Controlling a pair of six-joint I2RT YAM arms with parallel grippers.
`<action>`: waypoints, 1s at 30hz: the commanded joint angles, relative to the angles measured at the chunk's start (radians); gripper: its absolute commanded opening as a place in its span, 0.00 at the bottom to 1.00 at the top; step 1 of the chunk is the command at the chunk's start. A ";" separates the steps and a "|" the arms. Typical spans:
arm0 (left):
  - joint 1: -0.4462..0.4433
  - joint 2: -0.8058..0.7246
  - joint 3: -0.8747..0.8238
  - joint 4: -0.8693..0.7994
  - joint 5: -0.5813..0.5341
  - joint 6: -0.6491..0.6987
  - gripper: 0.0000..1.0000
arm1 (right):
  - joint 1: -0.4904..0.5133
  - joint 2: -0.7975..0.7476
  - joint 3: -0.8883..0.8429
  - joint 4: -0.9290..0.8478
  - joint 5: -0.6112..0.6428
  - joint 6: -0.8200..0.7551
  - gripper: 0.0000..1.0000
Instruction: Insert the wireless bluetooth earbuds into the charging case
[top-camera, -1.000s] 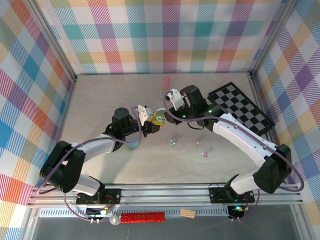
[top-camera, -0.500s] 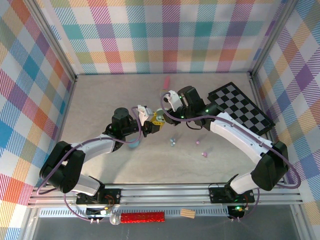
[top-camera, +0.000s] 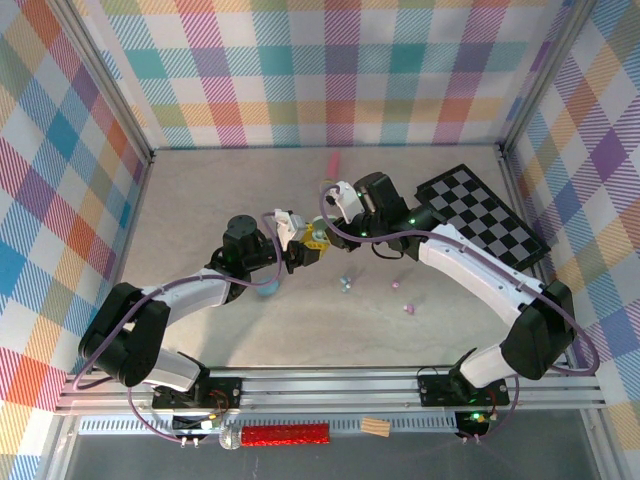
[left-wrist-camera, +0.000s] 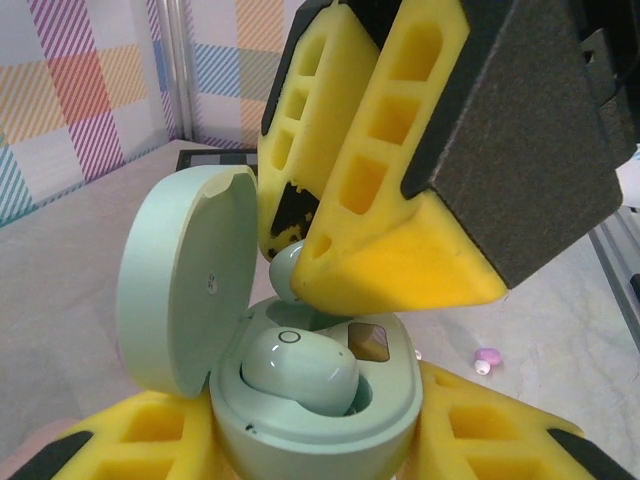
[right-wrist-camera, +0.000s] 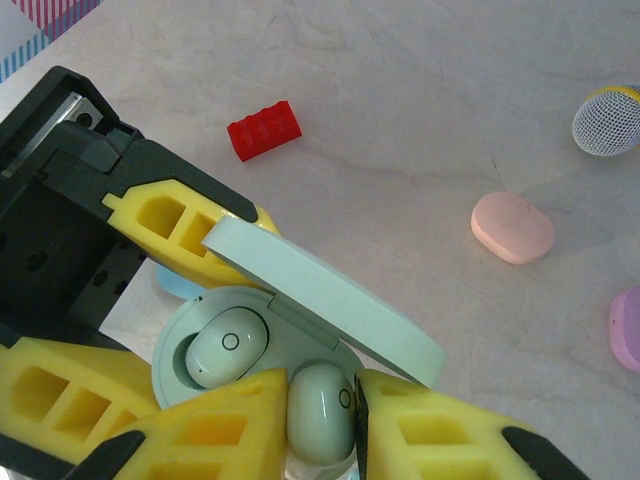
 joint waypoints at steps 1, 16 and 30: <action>-0.009 -0.025 0.028 0.054 0.019 -0.014 0.34 | 0.007 -0.010 -0.020 0.027 -0.001 -0.003 0.24; -0.009 -0.020 0.032 0.065 0.029 -0.029 0.34 | 0.008 -0.037 -0.089 0.159 0.016 -0.037 0.21; -0.008 -0.018 0.031 0.084 0.009 -0.041 0.34 | 0.008 -0.132 -0.123 0.171 0.014 0.017 0.37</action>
